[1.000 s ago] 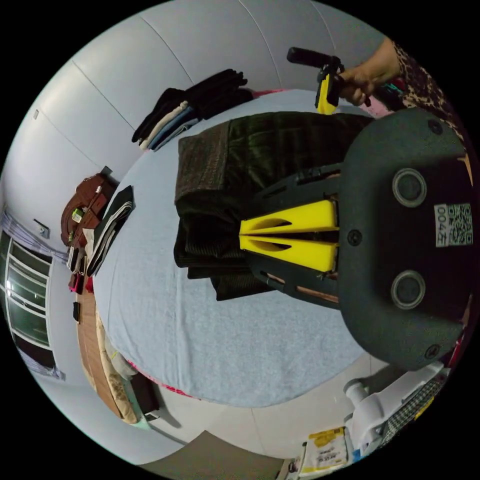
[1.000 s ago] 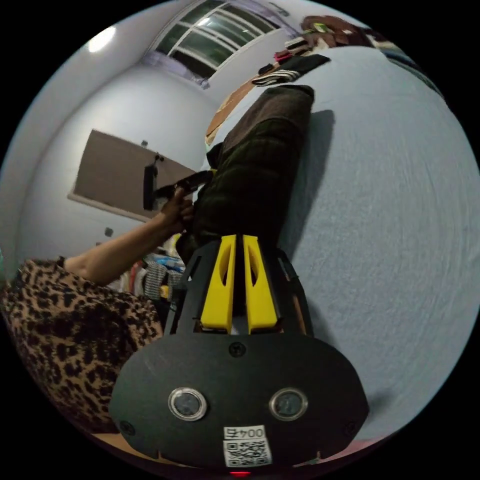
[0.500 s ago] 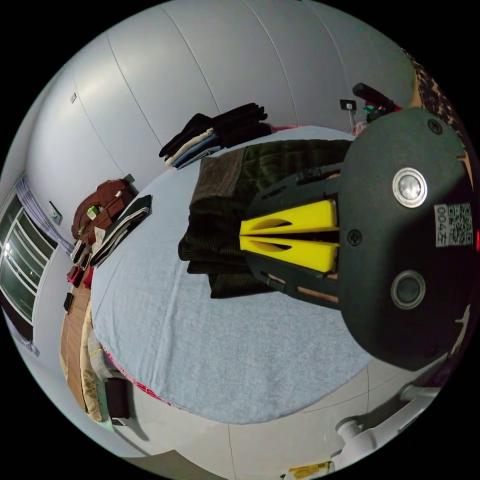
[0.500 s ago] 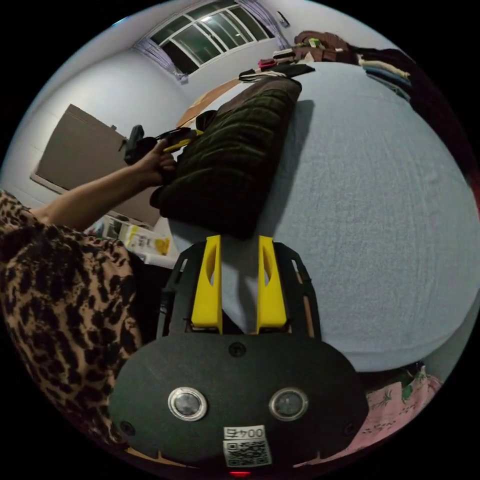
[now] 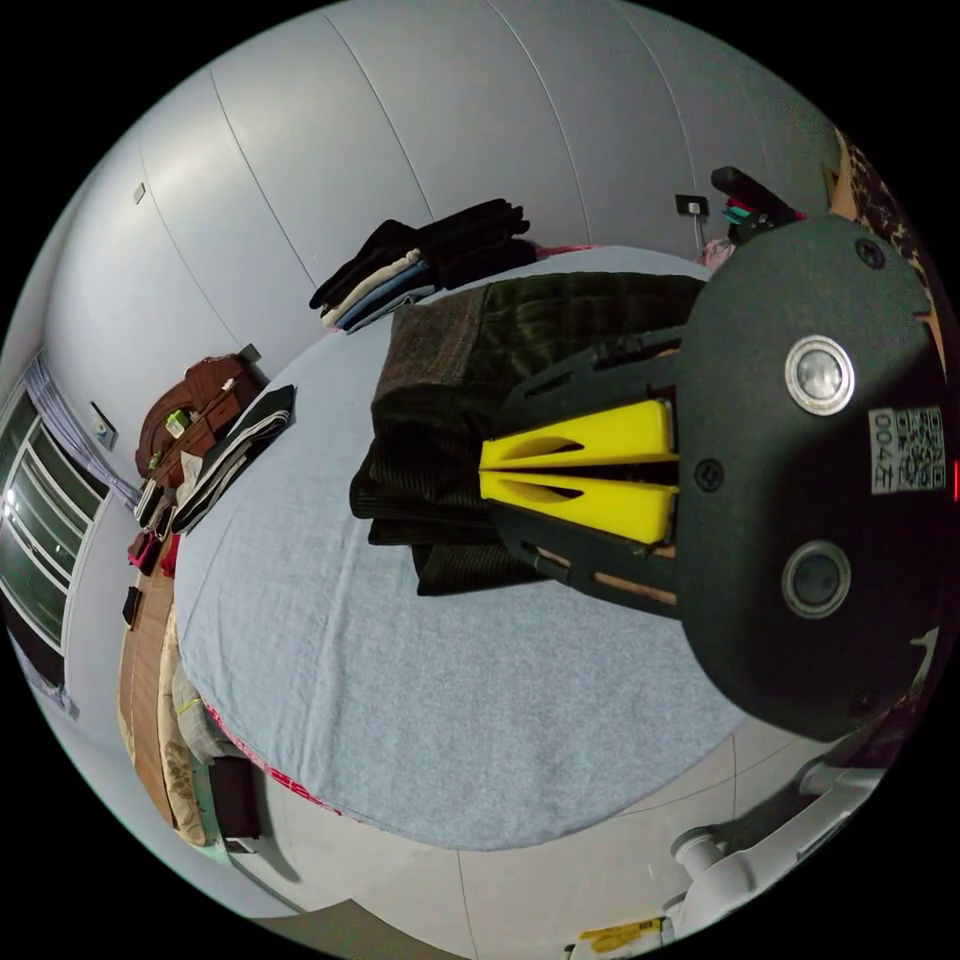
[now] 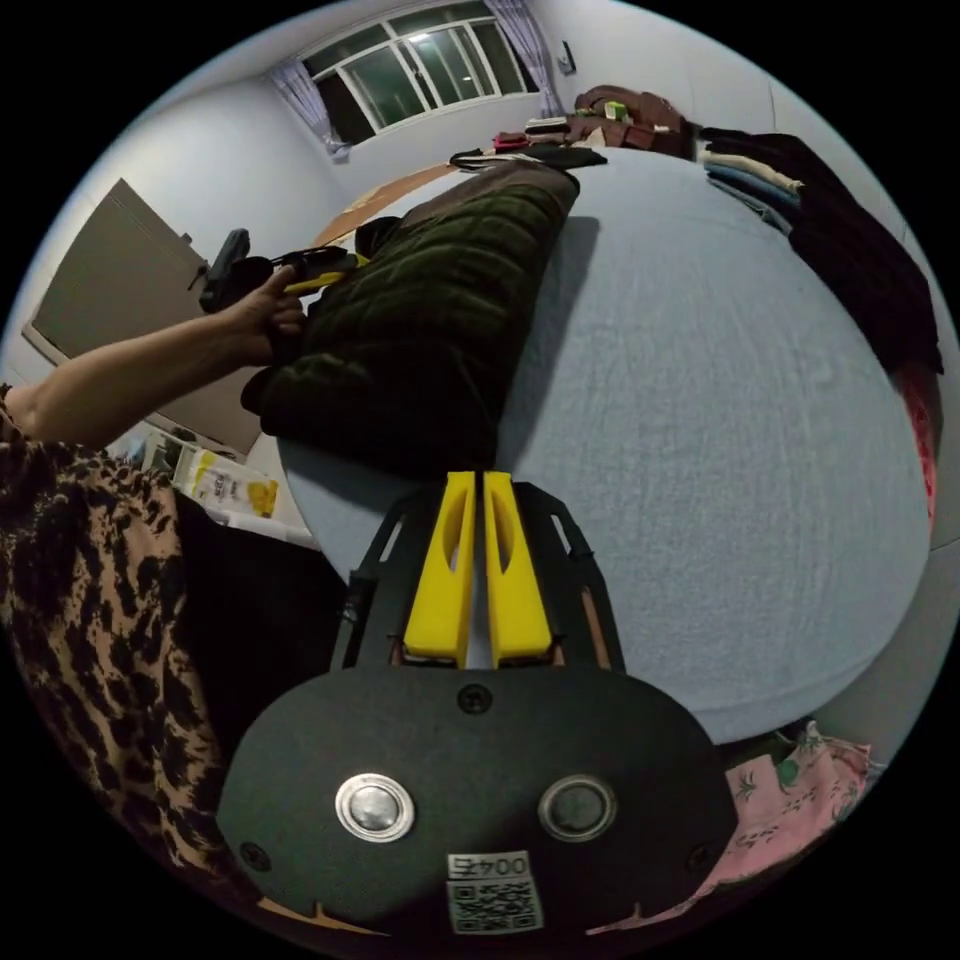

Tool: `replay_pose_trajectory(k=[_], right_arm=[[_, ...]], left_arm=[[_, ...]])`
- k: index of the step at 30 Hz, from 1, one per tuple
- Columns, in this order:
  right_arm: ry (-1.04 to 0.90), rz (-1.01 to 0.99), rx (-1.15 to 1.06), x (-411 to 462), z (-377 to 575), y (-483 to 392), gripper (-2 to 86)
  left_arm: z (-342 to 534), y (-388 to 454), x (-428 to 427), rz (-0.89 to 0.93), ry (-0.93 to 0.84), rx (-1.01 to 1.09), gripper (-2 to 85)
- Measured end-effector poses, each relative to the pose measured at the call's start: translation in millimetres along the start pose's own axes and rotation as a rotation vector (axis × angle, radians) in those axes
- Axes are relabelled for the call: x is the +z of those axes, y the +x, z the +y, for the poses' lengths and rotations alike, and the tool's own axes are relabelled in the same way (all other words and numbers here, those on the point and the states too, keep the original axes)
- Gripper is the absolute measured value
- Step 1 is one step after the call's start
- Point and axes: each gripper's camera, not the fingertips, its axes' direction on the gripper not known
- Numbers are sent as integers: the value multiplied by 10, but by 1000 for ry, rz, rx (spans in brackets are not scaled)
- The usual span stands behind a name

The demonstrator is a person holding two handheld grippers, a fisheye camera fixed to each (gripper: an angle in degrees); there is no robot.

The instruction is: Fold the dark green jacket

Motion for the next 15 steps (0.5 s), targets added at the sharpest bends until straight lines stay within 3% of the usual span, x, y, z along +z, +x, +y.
replay_pose_trajectory(k=[6, 10, 15], right_arm=[[-64, -252, 207, -90, -8, 656, 29], [72, -711, 407, -67, -67, 1207, 125], [-92, -842, 424, 333, -441, 1355, 185]], left_arm=[[133, -252, 20, 70, -5, -39, 7], [240, -426, 39, 131, -10, -71, 15], [372, -589, -26, 277, 9, -90, 59]])
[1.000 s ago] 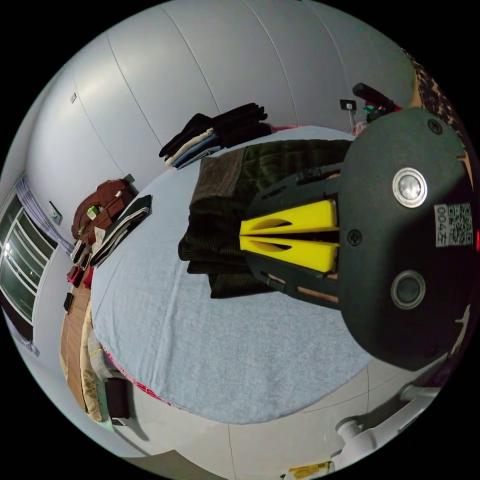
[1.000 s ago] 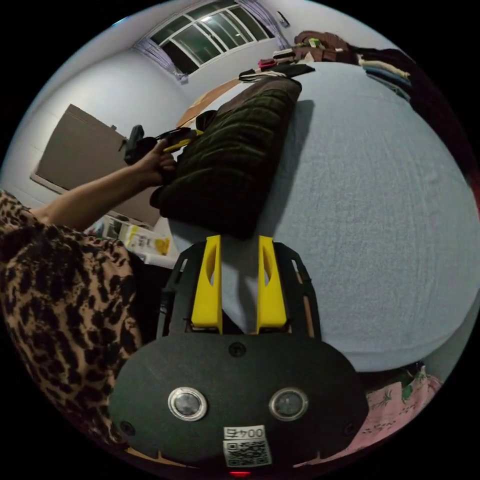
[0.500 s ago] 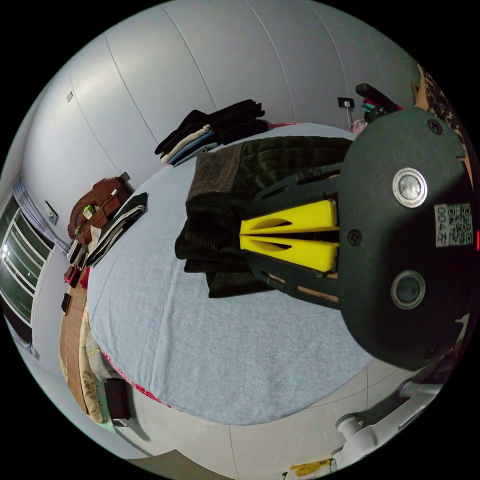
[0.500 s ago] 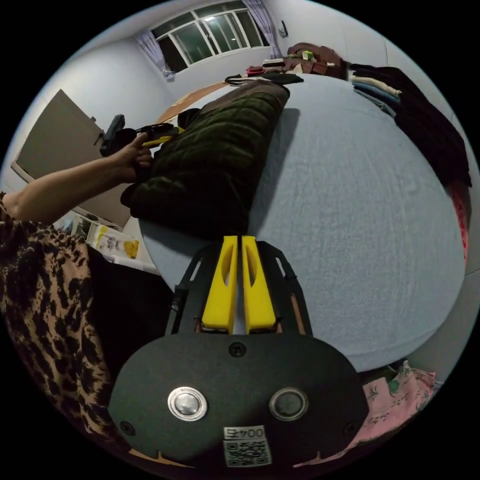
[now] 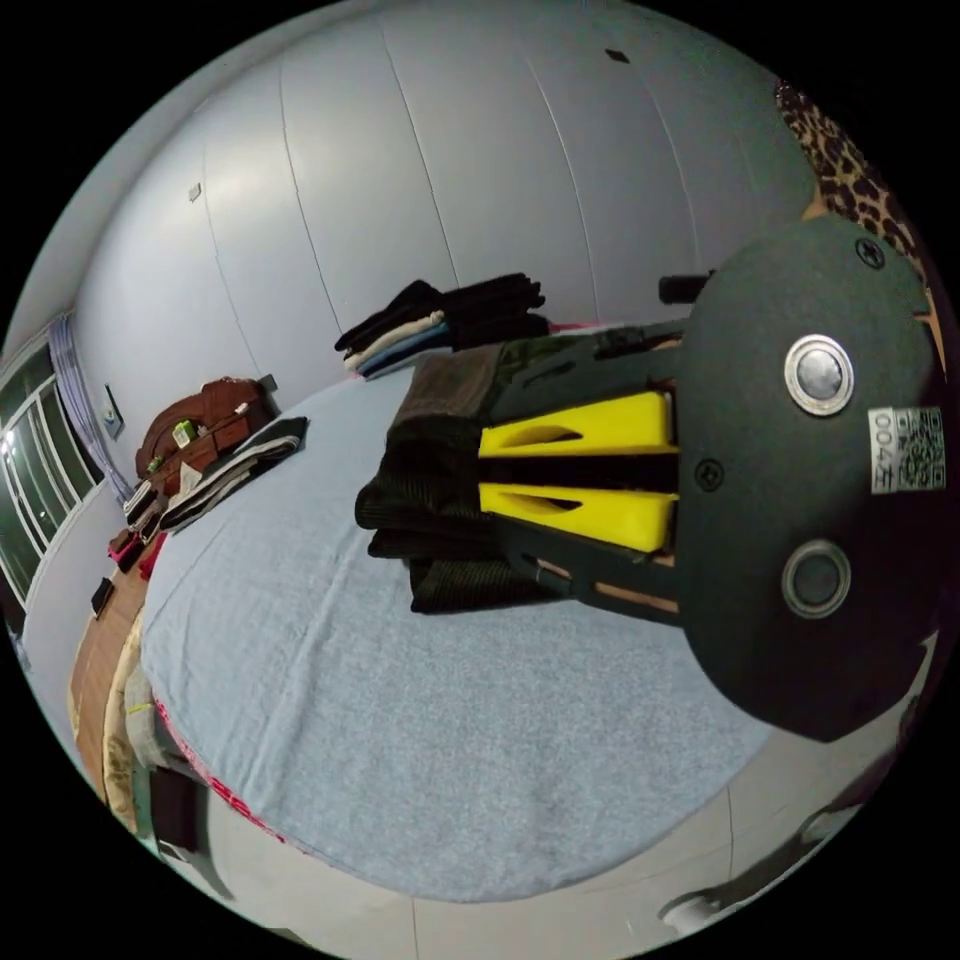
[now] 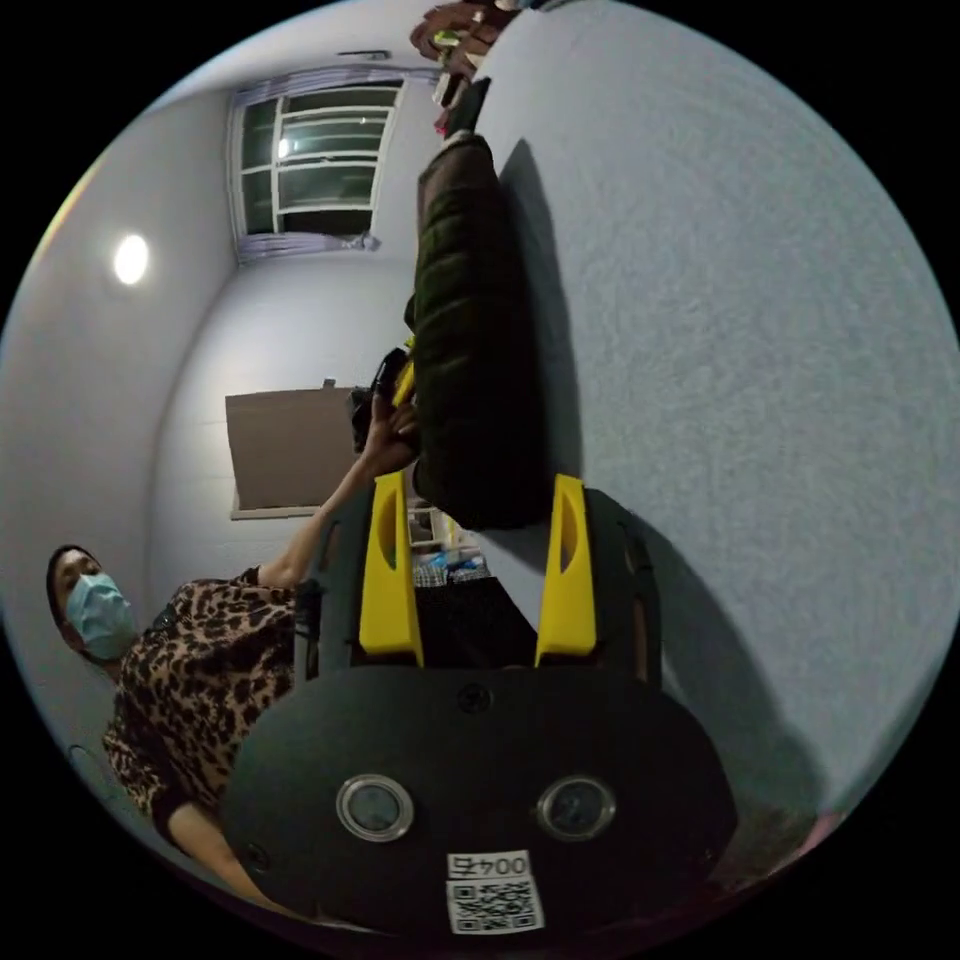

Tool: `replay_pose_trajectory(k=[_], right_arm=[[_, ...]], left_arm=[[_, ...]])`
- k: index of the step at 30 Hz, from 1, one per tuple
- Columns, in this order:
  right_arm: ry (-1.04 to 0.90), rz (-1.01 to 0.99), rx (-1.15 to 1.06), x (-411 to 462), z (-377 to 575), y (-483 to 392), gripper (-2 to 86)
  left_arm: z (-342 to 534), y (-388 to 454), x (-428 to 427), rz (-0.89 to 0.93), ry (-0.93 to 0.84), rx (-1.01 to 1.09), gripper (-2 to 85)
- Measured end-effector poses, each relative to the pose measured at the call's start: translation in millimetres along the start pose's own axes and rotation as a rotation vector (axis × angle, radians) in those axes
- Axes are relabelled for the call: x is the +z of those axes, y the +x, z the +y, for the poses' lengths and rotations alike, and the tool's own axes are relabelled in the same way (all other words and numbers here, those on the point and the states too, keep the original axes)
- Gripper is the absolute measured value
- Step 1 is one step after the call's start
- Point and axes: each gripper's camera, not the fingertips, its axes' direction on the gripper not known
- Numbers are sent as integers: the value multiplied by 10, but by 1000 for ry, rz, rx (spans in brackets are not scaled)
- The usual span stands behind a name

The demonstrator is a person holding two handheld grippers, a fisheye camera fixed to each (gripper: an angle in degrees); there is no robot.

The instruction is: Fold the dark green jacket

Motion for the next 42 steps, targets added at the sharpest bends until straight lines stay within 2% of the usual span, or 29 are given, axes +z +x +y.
replay_pose_trajectory(k=[6, 15, 22, 26, 28, 31, 34, 38, 42], right_arm=[[-149, 5, 28, 146, -473, 146, 174], [-261, -27, 119, 13, -910, 364, 168], [-277, -58, 131, -138, -1085, 403, 110], [-290, -93, 118, -276, -1148, 283, 99], [-298, -109, 106, -333, -1173, 238, 98], [-323, -119, 78, -414, -1200, 195, 96], [-338, -125, 60, -489, -1181, 251, 95], [-361, -100, 45, -631, -1081, 423, 109], [-351, -103, -4, -972, -966, 606, 126]], left_arm=[[402, 65, -504, 104, 82, 18, 142], [1834, -210, -848, 137, 101, -311, 204], [2767, -279, -218, 248, 92, -525, 249], [2904, -172, 257, 320, 109, -527, 268], [2912, -137, 406, 384, 172, -528, 275], [2876, -59, 611, 385, 212, -498, 286], [2862, -56, 822, 347, 213, -521, 273], [2916, 12, 1019, 236, 135, -588, 136], [3045, 208, 1110, 180, 93, -540, 112]])
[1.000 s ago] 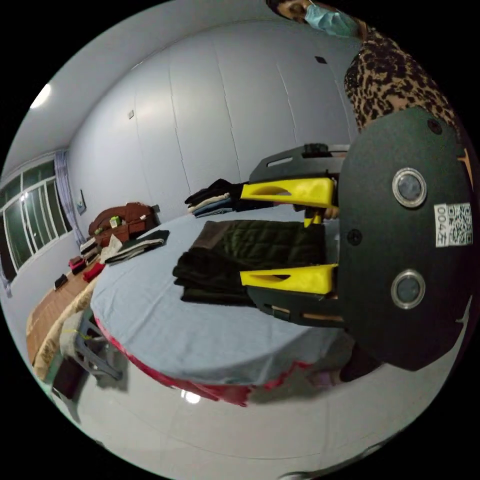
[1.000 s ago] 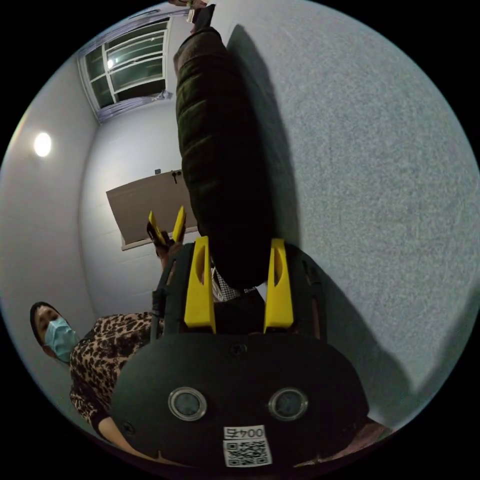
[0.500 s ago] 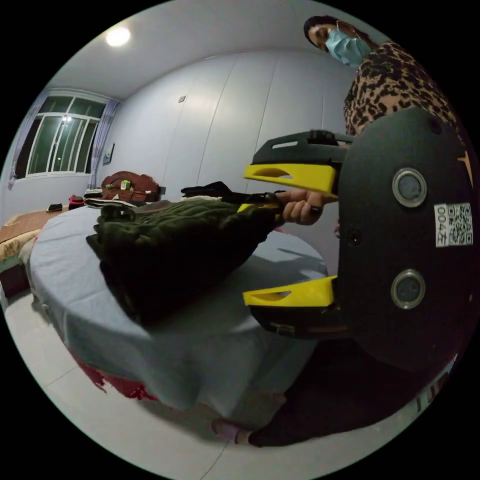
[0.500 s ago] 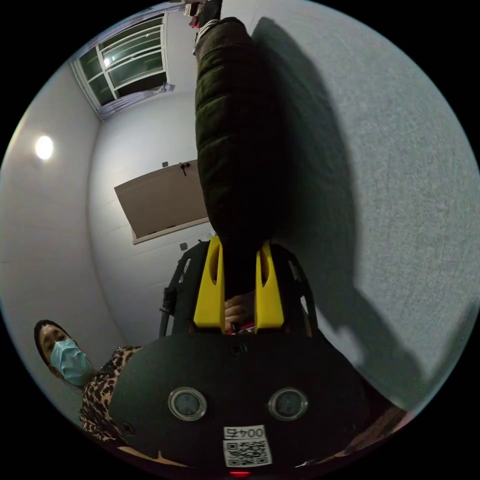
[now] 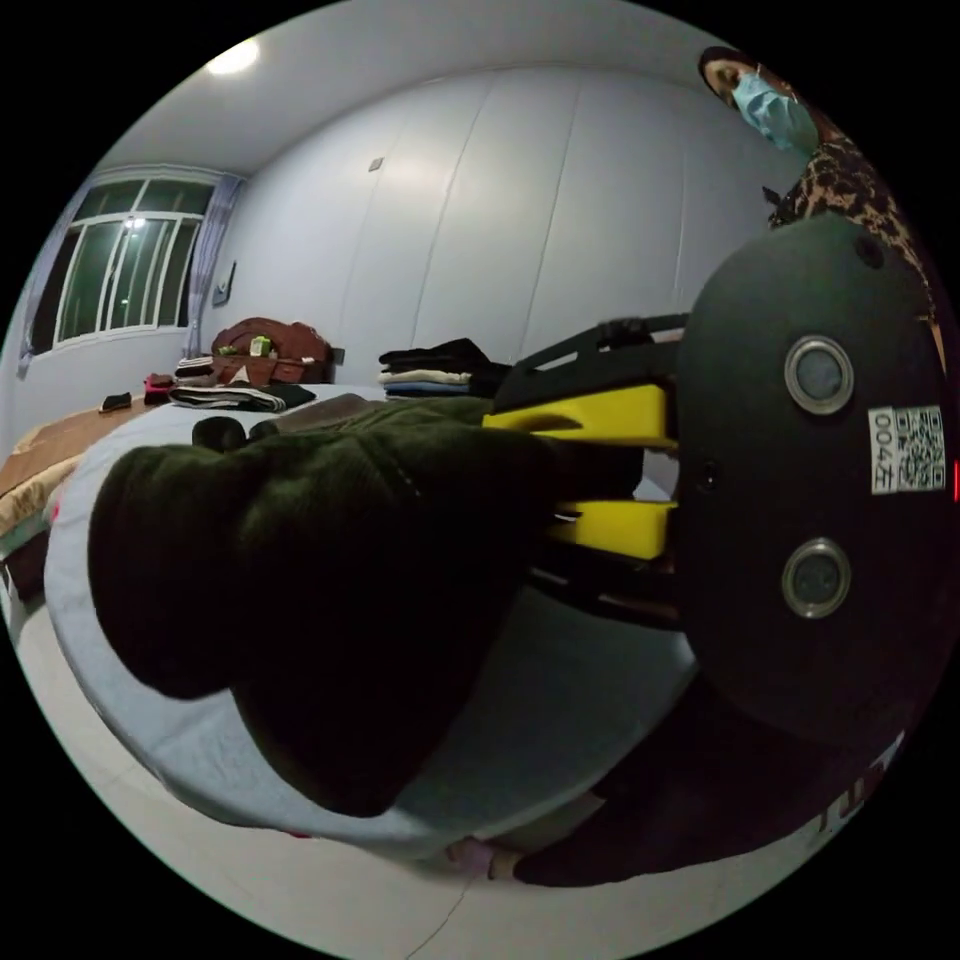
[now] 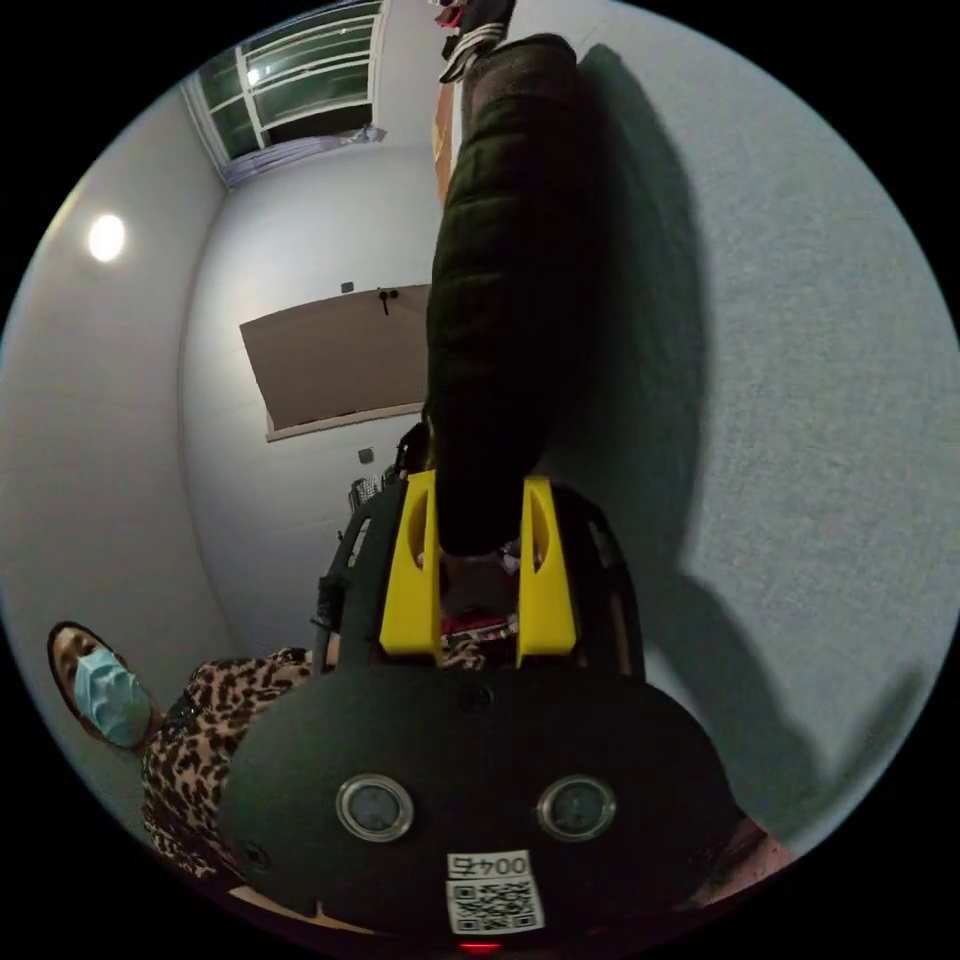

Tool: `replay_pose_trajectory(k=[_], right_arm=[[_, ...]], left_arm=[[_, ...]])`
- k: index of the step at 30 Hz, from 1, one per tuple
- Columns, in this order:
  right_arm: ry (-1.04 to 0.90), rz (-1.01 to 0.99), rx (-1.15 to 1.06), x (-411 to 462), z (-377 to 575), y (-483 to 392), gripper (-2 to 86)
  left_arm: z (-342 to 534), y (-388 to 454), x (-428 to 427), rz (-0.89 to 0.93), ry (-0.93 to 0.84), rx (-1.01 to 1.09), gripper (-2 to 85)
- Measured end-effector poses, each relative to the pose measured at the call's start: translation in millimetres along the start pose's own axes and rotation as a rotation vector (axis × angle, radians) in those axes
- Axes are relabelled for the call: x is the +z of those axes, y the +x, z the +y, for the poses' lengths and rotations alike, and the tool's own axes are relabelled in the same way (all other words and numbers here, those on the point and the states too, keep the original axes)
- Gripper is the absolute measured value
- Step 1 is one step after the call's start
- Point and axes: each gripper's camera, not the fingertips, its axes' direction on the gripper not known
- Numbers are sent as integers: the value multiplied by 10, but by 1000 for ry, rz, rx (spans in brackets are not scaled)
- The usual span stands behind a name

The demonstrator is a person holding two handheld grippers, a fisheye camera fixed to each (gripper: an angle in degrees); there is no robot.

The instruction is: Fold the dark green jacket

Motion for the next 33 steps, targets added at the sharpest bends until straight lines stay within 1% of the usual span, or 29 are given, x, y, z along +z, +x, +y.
replay_pose_trajectory(k=[2, 4, 5, 8, 15, 16, 18, 20, 22, 27, 29, 30, 32, 33], right_arm=[[93, -52, 59, -305, 147, 200, 162], [137, -79, 76, -468, 203, 311, 184], [138, -96, 87, -523, 213, 376, 211], [105, -137, 99, -541, 229, 537, 245], [56, -208, 133, -431, 476, 887, 268], [46, -207, 130, -417, 530, 937, 261], [10, -180, 120, -388, 644, 997, 206], [3, -82, 24, -389, 941, 920, 122], [31, -23, -42, -435, 1250, 816, 102], [180, -46, -179, -747, 2346, 681, 93], [269, -48, -227, -940, 3005, 679, 92], [292, -46, -233, -985, 3178, 690, 92], [386, -29, -243, -1136, 3904, 785, 92], [408, -23, -243, -1165, 4095, 819, 92]], left_arm=[[184, 9, 41, -20, -17, 2, 106], [359, 7, 80, -35, -33, 3, 104], [487, -14, 109, -27, -39, -13, 103], [833, -64, 202, -12, -39, -43, 104], [1567, -27, 530, -85, -44, -3, 103], [1681, -31, 608, -102, -48, 6, 103], [1839, -45, 734, -129, -54, 21, 102], [2020, -16, 888, -151, -55, 55, 101], [2152, 66, 998, -179, -78, 133, 100], [2524, 205, 1311, -162, -168, 317, 99], [2722, 218, 1529, -135, -235, 386, 98], [2772, 213, 1590, -128, -253, 399, 97], [2981, 172, 1832, -104, -330, 450, 95], [3037, 154, 1893, -98, -351, 465, 95]])
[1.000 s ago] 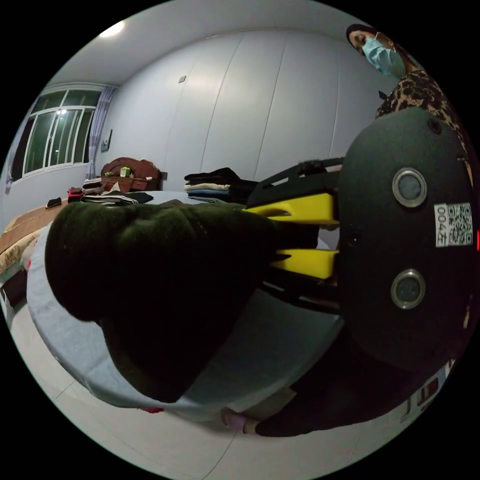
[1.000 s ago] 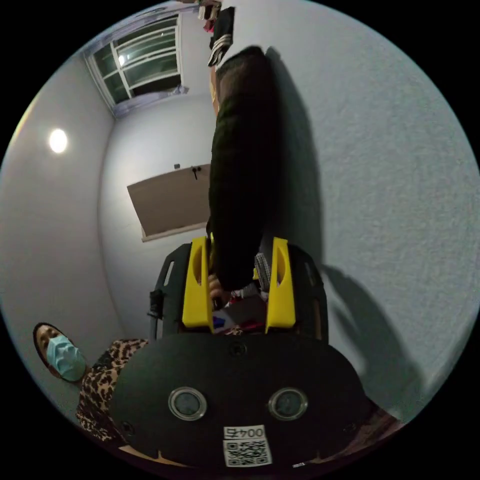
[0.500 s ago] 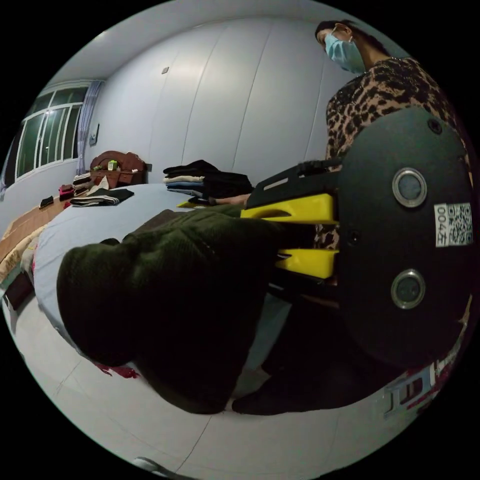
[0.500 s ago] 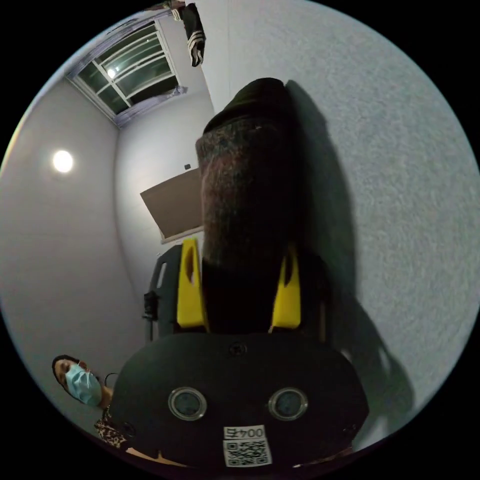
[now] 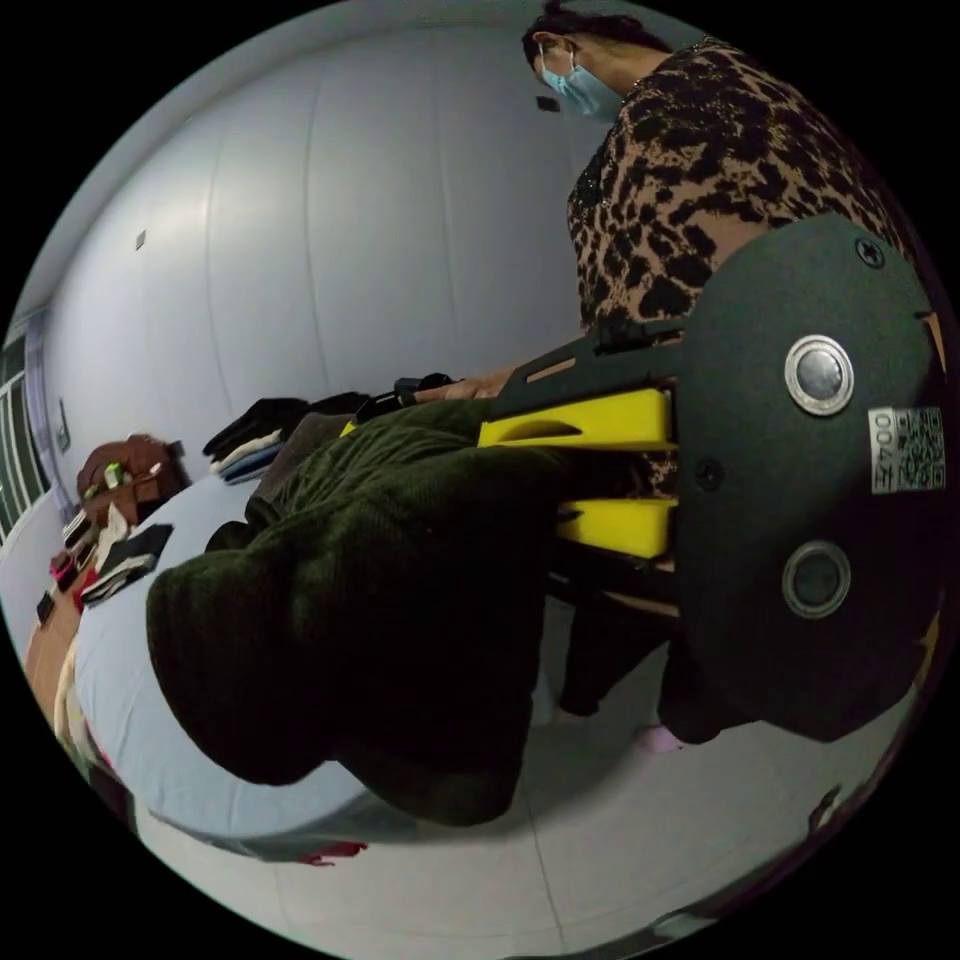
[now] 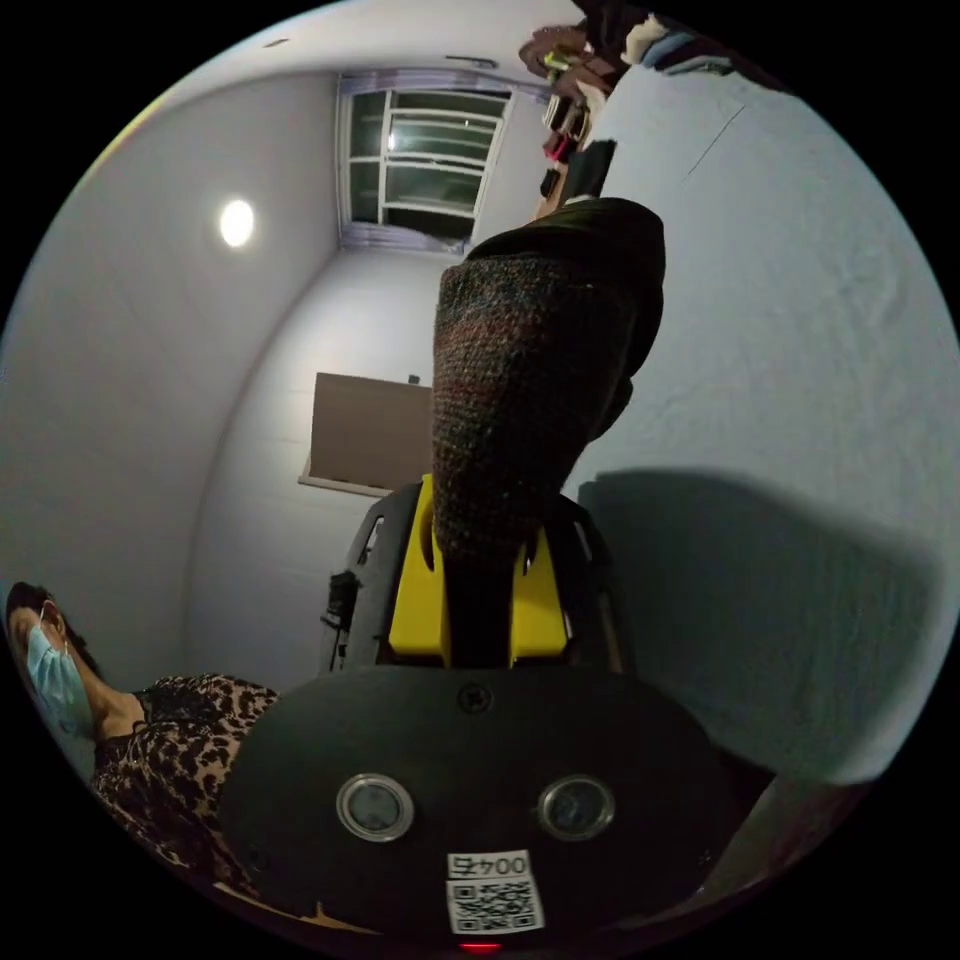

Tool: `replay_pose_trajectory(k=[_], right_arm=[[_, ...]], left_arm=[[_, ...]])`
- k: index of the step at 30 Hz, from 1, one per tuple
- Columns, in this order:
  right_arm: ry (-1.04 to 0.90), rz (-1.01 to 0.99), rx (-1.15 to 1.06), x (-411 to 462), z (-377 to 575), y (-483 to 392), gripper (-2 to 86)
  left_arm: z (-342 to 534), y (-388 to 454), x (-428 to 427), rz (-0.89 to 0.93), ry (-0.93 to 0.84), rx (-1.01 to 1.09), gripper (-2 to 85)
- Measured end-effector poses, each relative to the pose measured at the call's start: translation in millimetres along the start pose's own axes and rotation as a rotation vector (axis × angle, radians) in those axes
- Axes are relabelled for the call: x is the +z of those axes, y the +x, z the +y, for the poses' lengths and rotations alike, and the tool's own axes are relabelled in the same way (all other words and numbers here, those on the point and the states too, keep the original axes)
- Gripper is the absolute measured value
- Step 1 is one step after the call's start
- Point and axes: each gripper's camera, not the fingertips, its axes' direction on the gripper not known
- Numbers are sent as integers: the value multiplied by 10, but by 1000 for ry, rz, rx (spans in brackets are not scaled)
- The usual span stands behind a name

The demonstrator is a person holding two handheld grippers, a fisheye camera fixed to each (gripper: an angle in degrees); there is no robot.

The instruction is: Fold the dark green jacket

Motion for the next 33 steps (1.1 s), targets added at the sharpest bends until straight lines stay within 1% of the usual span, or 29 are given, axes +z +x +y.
replay_pose_trajectory(k=[2, 3, 5, 6, 8, 9, 11, 13, 17, 24, 26, 27, 29, 30, 32, 33], right_arm=[[85, 42, 4, -396, 725, -27, 92], [106, 52, 8, -490, 923, -31, 92], [189, 92, 34, -857, 1771, -54, 92], [208, 103, 42, -946, 1993, -63, 92], [278, 139, 78, -1288, 2898, -100, 93], [291, 147, 88, -1370, 3114, -107, 93], [337, 175, 134, -1698, 3924, -139, 92], [376, 198, 165, -1965, 4483, -198, 92], [462, 263, 148, -2642, 5637, -471, 93], [575, 307, 46, -3915, 7194, -949, 95], [597, 346, -3, -4478, 7781, -1166, 95], [602, 356, -13, -4629, 7934, -1218, 95], [613, 399, -46, -5269, 8567, -1416, 95], [616, 409, -51, -5439, 8731, -1461, 95], [623, 451, -58, -6144, 9382, -1624, 96], [625, 464, -56, -6323, 9544, -1662, 96]], left_arm=[[172, 5, 313, 38, -70, 43, 93], [228, 3, 394, 49, -88, 52, 93], [489, -1, 714, 93, -163, 73, 92], [559, 1, 793, 103, -183, 78, 92], [835, 24, 1102, 135, -259, 94, 91], [902, 34, 1181, 142, -277, 96, 91], [1146, 104, 1507, 168, -344, 83, 91], [1286, 203, 1752, 188, -393, 90, 91], [1498, 524, 2346, 223, -479, 177, 90], [1942, 1229, 3341, 292, -499, 341, 91], [2185, 1528, 3775, 332, -504, 394, 92], [2256, 1605, 3891, 342, -505, 405, 92], [2575, 1913, 4379, 386, -513, 435, 92], [2664, 1993, 4510, 396, -516, 440, 92], [3037, 2325, 5051, 432, -533, 470, 93], [3124, 2403, 5182, 441, -539, 476, 93]])
